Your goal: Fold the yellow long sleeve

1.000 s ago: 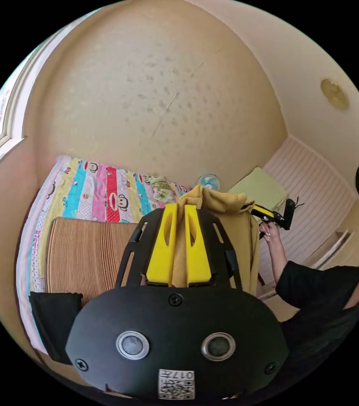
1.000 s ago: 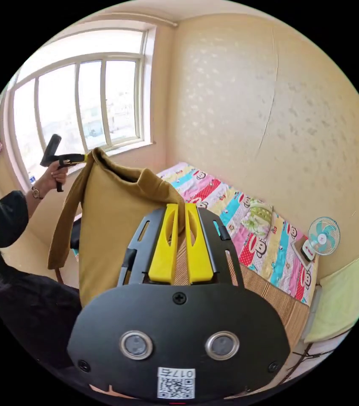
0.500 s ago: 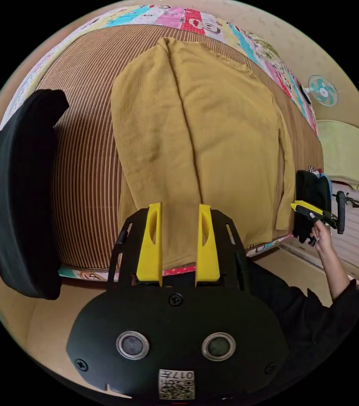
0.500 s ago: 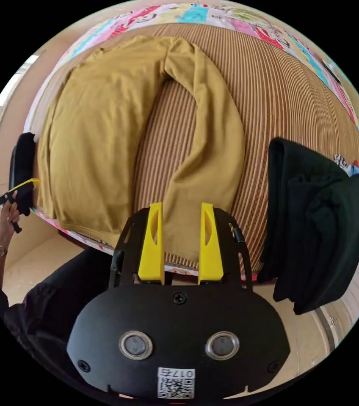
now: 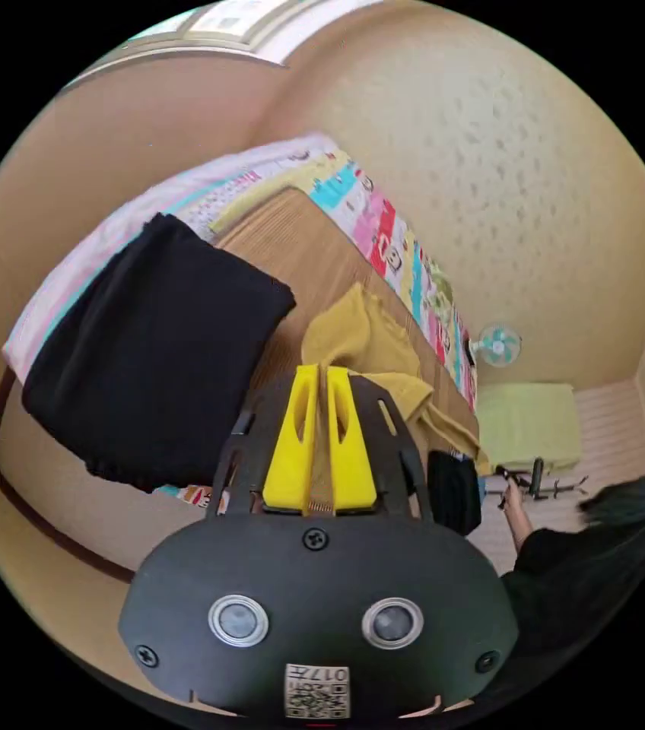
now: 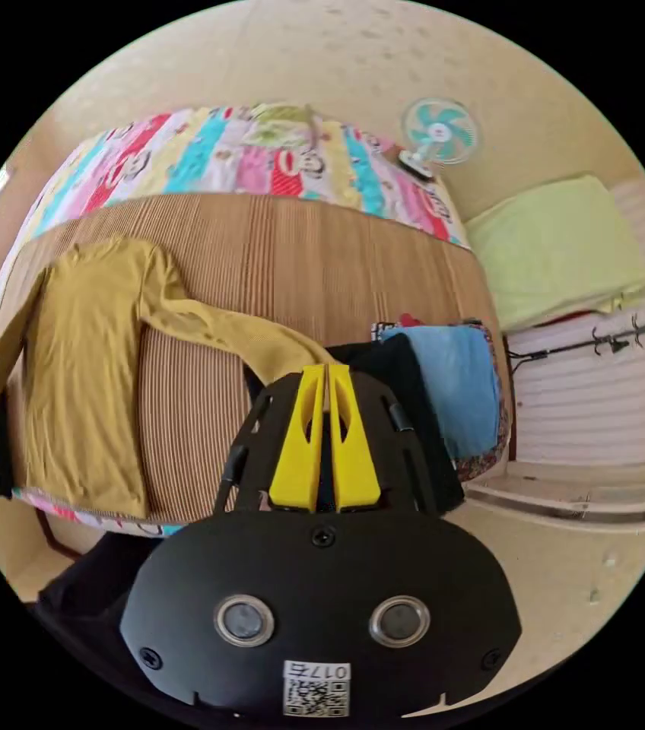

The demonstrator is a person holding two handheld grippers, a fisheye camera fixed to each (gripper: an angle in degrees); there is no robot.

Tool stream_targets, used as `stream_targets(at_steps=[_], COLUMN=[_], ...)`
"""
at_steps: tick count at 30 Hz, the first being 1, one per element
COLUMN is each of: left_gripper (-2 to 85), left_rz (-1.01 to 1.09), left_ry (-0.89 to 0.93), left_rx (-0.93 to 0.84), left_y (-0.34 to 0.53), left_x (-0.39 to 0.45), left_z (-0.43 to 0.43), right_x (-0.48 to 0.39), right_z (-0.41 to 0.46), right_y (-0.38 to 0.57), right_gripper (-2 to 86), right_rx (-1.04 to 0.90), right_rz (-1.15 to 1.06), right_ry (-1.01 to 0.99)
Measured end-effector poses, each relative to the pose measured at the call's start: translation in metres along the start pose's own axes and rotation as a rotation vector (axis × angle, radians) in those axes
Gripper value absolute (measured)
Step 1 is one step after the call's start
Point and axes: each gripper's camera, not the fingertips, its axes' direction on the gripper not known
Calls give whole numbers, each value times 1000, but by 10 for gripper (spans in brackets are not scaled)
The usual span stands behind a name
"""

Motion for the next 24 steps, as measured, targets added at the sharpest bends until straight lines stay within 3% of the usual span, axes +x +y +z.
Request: stream_targets(at_steps=[2, 4, 8, 12, 14, 16, 20, 22, 24], left_gripper=[44, 67, 84, 99, 100, 80, 20, 20, 28], left_rz=[-49, 37, 331, 463, 513, 573, 574, 498, 324], left_ry=[-119, -181, -179, -247, -377, -420, -339, -268, -199], left_rx=[87, 7, -403, -639, -795, -762, -971, -1033, -923], left_y=[12, 27, 80, 109, 126, 139, 181, 200, 191], left_x=[-11, 0, 47, 65, 57, 56, 37, 19, -3], left_z=[-29, -17, 108, 224, 263, 262, 244, 228, 190], right_x=[7, -20, -145, -235, -260, -267, -234, -215, -194], right_z=[-10, 9, 100, 156, 155, 144, 134, 139, 139], right_y=[18, 39, 99, 140, 158, 168, 204, 225, 238], right_gripper=[68, 84, 112, 128, 112, 79, 44, 43, 45], right_rx=[31, -31, -359, -566, -527, -540, -622, -694, -741], right_rz=[56, 1, -173, -328, -466, -639, -703, -681, -608], right_ry=[-98, -287, -619, -628, -470, -429, -336, -320, -340])
